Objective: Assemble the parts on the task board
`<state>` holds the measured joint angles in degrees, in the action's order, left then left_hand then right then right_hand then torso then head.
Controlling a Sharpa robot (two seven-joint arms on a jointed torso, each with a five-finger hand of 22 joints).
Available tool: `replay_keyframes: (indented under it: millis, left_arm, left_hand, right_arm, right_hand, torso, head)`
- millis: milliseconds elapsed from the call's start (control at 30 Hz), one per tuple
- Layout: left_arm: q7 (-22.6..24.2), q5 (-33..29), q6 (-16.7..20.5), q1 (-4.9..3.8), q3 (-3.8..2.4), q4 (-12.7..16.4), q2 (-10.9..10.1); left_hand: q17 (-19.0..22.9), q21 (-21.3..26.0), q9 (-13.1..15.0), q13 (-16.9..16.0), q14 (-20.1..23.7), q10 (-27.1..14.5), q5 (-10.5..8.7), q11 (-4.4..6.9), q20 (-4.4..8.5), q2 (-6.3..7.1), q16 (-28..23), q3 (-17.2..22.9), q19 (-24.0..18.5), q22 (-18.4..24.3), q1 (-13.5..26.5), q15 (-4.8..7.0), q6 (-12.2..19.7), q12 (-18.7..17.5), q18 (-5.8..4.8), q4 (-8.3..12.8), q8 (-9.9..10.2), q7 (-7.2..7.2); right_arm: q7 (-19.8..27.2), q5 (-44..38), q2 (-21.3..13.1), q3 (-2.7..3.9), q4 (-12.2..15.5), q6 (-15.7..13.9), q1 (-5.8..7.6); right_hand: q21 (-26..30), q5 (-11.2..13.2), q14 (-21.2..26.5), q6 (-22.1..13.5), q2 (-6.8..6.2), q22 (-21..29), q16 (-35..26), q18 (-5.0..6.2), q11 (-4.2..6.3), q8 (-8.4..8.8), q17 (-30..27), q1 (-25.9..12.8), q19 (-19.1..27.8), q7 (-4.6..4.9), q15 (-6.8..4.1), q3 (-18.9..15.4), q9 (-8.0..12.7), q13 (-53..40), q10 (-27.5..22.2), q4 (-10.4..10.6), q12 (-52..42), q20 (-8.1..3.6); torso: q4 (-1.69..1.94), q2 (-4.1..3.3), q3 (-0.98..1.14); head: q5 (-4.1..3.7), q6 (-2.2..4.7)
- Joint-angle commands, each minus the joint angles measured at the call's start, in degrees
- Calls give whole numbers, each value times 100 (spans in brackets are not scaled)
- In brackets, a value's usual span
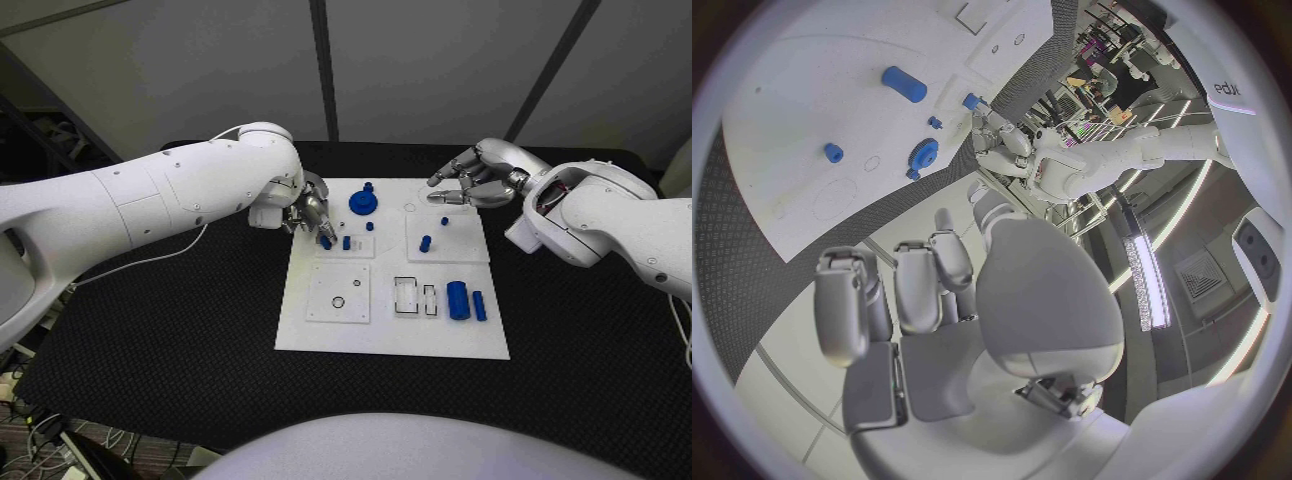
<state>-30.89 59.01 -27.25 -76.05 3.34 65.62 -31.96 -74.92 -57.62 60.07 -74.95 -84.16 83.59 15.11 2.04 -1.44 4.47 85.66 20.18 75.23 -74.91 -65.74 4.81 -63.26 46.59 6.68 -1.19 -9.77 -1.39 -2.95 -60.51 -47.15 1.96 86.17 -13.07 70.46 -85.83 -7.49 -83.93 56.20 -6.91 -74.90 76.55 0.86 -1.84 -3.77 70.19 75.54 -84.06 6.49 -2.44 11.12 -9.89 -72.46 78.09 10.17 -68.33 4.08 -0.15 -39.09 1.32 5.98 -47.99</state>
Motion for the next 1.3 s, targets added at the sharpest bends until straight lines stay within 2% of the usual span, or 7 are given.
replay_keyframes:
  millis: [33,233,1300]
  left_arm:
    - [-101,36,-2,46,27,19,0]
    - [-126,36,5,46,27,31,-20]
    - [-186,36,48,47,26,101,-95]
  left_hand:
    - [-795,14,-14,-116,-375,-2,-104,25,5,6,26,-45,47,-398,56,40,-26,11,-13,-68,25,4]
    - [-802,1,-29,-120,-378,0,-172,23,5,25,31,-139,63,-405,100,39,-49,20,-18,-178,32,1]
    - [-900,-109,-45,-153,-415,43,-250,36,12,90,91,-424,146,-450,187,49,-135,128,-41,-557,24,17]
  right_arm:
    - [56,-9,-2,3,12,3,10]
    - [58,-9,-2,3,11,0,10]
    - [66,-9,14,3,-13,-7,10]
  right_hand:
    - [28,-23,-187,37,36,-1020,-31,47,15,-4,3,4,-292,1,-20,7,-10,-6,27,35,-18,-36]
    - [28,-23,-187,37,36,-1020,-31,47,15,-4,3,4,-292,1,-20,7,-10,-6,27,35,-18,-36]
    - [40,-23,-184,33,28,-1007,-45,50,14,-1,-13,1,-285,1,-21,1,-12,9,16,40,1,-36]
  torso:
    - [2,1,-1]
    - [3,1,0]
    - [2,-2,0]
  head:
    - [2,5]
    - [1,4]
    - [18,0]
